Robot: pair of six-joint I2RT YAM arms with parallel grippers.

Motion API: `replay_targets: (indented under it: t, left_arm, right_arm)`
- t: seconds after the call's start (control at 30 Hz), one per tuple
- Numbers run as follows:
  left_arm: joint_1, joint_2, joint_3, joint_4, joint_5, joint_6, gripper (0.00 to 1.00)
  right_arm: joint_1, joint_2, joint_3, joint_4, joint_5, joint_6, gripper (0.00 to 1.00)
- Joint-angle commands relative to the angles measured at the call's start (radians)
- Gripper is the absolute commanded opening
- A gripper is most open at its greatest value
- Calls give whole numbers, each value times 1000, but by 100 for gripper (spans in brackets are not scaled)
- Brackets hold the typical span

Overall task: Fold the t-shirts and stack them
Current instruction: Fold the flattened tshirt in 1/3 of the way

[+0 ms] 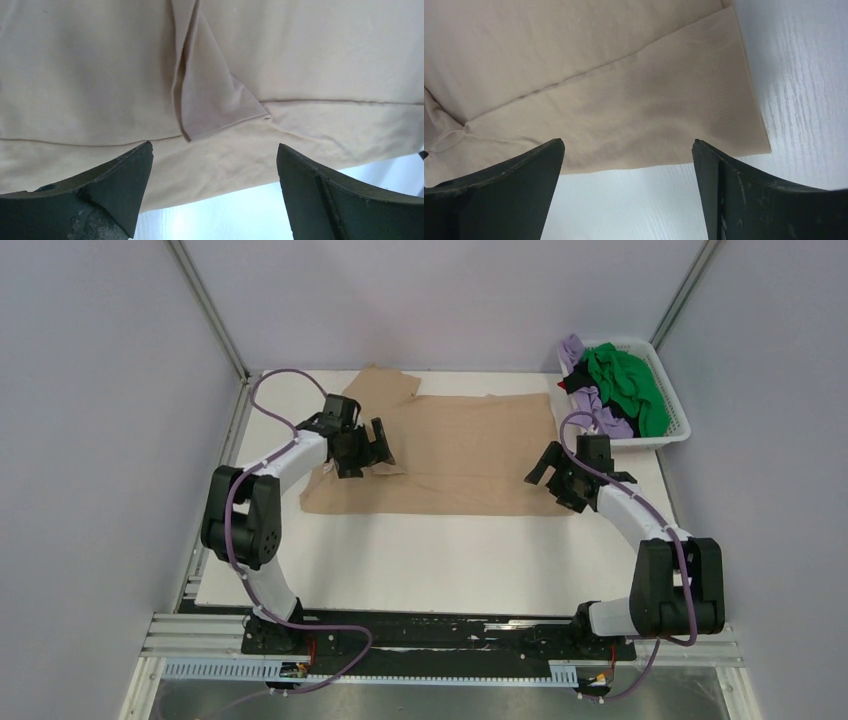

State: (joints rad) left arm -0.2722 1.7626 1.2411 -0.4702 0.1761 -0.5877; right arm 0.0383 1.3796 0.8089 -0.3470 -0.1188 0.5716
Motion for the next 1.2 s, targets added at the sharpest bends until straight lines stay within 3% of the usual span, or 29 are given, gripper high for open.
replay_targets:
  t: [0.0,0.23,0.5,0.83,0.93,1.17]
  left_arm:
    - [3,26,5,118,112,-81,100]
    - [-5,150,95,127,142,-89,100]
    - [-26,289,279,267,241,-178,100]
    - [-28,446,634,78,193,-148,100]
    - [-28,376,586,41,117,-97,100]
    - [-28,96,271,91,-59,-38,100]
  right_arm:
    - [2,-35,-7,53,-52,-25,100]
    - [2,-73,9,38,18,-16,100]
    - [0,-108,17,33,52,-18,100]
    - [1,-126,30,22,33,-37,100]
    - [5,-108,45,28,-17,-48,100]
    - [116,57,147,41,-27,-142,100]
